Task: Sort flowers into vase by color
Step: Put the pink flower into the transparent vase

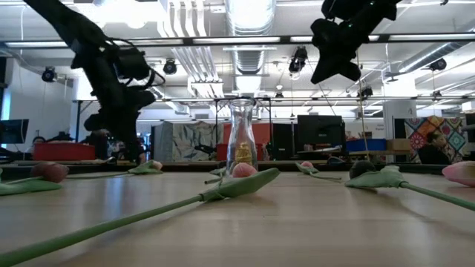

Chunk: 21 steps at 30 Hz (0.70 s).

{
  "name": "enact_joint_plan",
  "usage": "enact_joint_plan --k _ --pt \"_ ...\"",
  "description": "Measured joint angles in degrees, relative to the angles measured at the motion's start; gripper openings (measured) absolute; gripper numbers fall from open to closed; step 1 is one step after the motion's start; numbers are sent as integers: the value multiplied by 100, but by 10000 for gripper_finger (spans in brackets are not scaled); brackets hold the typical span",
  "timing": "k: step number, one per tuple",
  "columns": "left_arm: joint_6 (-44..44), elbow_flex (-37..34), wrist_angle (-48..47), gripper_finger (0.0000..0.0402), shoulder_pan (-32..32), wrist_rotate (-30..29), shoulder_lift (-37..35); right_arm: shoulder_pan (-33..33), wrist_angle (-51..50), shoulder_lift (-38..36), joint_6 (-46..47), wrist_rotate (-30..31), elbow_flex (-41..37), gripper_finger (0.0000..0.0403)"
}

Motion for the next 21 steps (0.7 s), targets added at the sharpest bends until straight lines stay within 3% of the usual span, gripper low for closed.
enact_joint_plan --k 13,17,21 --pt "-113 759 43 162 208 -544 1689 0 473 -165 312 4 -493 13" --pt "-253 804 171 177 272 -550 2025 0 488 -167 291 8 -493 13" --pt "-345 816 230 162 303 -563 2199 0 488 -167 264 11 -493 13"
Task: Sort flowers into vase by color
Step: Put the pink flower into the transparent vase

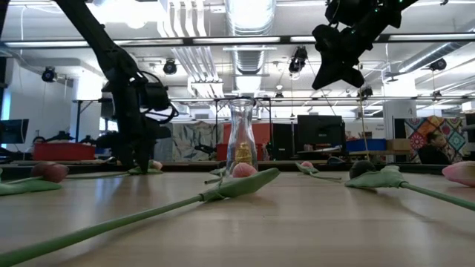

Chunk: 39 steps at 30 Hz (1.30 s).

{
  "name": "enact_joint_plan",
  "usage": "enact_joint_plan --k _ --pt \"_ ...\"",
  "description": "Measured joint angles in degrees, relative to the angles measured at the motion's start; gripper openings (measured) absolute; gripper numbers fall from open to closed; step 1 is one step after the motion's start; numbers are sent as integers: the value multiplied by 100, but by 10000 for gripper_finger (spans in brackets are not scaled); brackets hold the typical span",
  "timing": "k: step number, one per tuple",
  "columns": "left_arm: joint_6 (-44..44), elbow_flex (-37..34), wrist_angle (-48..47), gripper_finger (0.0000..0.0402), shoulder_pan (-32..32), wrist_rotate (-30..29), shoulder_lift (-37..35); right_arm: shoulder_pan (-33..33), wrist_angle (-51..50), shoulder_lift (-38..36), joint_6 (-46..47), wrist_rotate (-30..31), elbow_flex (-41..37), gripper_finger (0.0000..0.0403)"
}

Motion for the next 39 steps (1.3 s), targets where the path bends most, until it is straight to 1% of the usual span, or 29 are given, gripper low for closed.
enact_joint_plan --k 2,4,8,9,10,13,15,18,20,23,29,33,39 --pt "18 6 -3 143 2 -16 10 0 0 0 0 -2 0 13" --pt "70 -6 -3 114 4 -40 -32 0 0 0 0 0 0 13" --pt "269 -18 108 31 0 22 -211 0 9 0 -17 0 0 13" --pt "279 -18 119 17 -2 30 -263 0 19 0 -17 0 0 13" --pt "278 -18 152 11 0 53 -306 0 39 0 -20 2 0 13" --pt "265 -18 301 9 2 152 -504 0 158 0 -59 0 0 13" --pt "234 -18 459 4 -8 317 -717 0 229 0 -64 -1 0 13" --pt "170 -18 776 3 -83 517 -1144 0 272 0 -103 -2 0 13" --pt "102 -18 1006 2 -145 549 -1472 0 271 0 -107 -2 0 13" --pt "39 -18 1477 1 -262 634 -1969 -1 280 0 -127 -1 0 13" --pt "11 -18 2860 1 -643 786 -2728 0 420 0 -226 2 0 13" --pt "-24 -16 3852 0 -981 790 -2946 -2 684 0 -250 0 -2 13" --pt "130 -16 5077 0 -1572 841 -2827 0 937 0 -258 0 -2 13"
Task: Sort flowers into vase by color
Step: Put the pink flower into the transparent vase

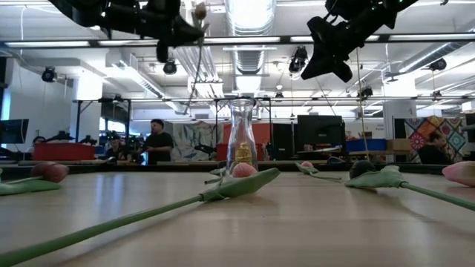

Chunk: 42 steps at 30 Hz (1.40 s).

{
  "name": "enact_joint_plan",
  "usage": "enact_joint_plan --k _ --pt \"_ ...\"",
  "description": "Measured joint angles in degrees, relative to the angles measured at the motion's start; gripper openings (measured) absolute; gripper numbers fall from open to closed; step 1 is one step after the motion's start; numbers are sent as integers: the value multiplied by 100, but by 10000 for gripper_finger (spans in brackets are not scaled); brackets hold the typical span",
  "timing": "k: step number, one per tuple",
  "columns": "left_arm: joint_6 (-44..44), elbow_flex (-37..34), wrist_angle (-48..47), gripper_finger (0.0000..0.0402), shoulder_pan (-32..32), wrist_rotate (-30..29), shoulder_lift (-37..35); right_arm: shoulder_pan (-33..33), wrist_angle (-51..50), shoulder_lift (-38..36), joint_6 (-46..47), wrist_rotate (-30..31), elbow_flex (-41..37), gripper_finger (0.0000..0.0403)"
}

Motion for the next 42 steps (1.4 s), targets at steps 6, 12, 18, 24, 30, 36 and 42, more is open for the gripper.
enact_joint_plan --k 6,12,18,24,30,36,42 --pt "-51 0 1036 0 -470 100 384 -2 77 0 -2 2 0 13" --pt "-363 0 1833 0 -806 381 764 0 88 0 -16 2 1 13" --pt "-500 0 2298 0 -1046 474 1053 0 90 0 -17 5 0 13" --pt "-517 0 2634 0 -1212 476 1291 0 90 0 -17 4 0 13" --pt "-494 0 2824 0 -1278 503 1661 0 93 0 -17 9 0 13" --pt "-489 0 3175 0 -1284 631 2099 -2 101 0 -52 11 0 13" --pt "-400 0 3425 0 -1290 933 2535 -2 105 0 -55 11 0 13"
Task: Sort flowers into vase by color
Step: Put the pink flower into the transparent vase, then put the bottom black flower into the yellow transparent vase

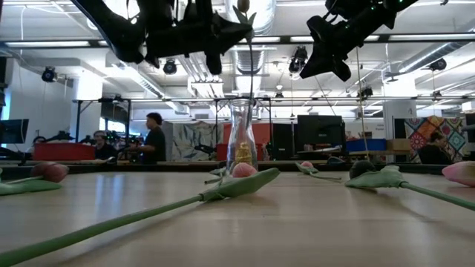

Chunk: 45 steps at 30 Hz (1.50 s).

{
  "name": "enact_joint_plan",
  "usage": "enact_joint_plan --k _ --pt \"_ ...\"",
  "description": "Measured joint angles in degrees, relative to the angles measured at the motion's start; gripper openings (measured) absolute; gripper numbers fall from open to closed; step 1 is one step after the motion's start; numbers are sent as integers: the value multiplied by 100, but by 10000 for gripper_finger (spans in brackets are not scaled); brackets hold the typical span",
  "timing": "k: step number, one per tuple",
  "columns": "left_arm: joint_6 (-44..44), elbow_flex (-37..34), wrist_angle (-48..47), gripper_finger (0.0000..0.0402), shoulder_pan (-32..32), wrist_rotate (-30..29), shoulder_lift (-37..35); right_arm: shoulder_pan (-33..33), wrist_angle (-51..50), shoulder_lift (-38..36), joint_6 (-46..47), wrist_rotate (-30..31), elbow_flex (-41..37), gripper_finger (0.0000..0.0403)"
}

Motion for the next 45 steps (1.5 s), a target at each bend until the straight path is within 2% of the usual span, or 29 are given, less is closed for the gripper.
enact_joint_plan --k 3,8,12,23,31,40,45 --pt "103 0 -4 0 -7 32 179 0 2 0 1 2 0 13" --pt "403 0 -5 0 -5 416 340 0 2 0 4 0 0 13" --pt "421 0 -20 15 -7 655 348 0 2 0 7 0 0 13" --pt "441 0 -462 80 -5 658 345 0 1 0 11 0 0 13" --pt "661 0 -704 98 1 661 225 0 0 0 13 0 1 13" --pt "1232 0 -2208 98 118 634 -517 4 -57 -23 111 -223 10 13" --pt "1320 0 -3291 83 196 188 -1111 124 -681 -69 223 -209 336 13"
